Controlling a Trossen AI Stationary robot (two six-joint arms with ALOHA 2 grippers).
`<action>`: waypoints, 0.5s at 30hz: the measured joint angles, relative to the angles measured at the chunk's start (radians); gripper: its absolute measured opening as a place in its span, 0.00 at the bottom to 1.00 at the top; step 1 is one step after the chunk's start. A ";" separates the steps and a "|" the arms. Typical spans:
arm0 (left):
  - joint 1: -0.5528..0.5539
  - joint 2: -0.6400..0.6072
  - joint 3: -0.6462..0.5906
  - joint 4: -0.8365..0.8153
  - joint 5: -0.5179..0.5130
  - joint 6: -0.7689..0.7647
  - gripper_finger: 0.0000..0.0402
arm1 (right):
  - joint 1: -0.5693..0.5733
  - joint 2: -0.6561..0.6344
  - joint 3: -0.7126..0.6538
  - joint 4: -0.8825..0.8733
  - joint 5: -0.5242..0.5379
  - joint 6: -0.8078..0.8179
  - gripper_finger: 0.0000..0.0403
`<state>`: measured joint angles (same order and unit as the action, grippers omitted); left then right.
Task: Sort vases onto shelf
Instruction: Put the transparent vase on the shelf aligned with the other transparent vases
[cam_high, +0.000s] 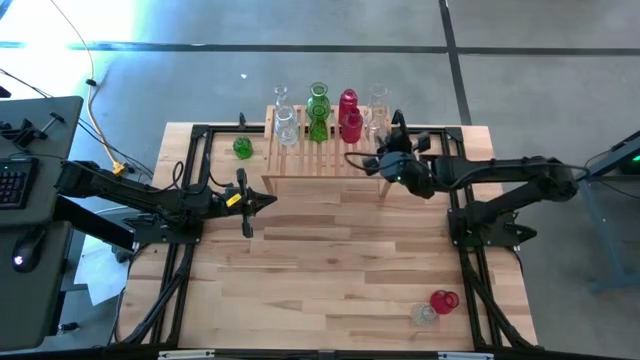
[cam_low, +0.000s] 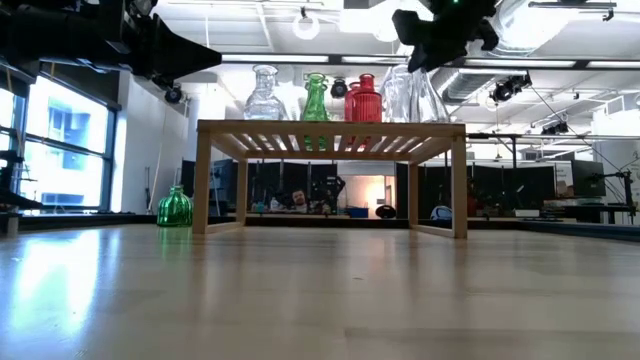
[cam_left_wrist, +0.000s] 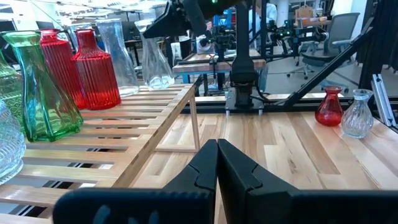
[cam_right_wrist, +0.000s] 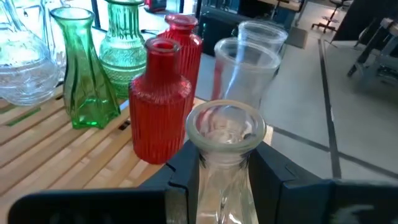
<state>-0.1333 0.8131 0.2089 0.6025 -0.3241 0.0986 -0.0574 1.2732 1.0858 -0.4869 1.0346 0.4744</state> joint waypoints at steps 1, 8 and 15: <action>0.000 0.000 0.000 0.000 0.000 0.000 0.00 | -0.005 0.000 -0.015 0.018 -0.005 0.002 0.20; 0.000 0.000 0.000 0.000 0.000 0.000 0.00 | -0.013 -0.067 -0.111 0.132 0.007 0.019 0.20; 0.000 0.000 0.000 0.001 0.000 0.002 0.00 | -0.013 -0.114 -0.122 0.156 -0.012 0.044 0.20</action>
<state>-0.1333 0.8131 0.2089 0.6033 -0.3241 0.1003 -0.0706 1.1595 0.9638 -0.3313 1.0225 0.5184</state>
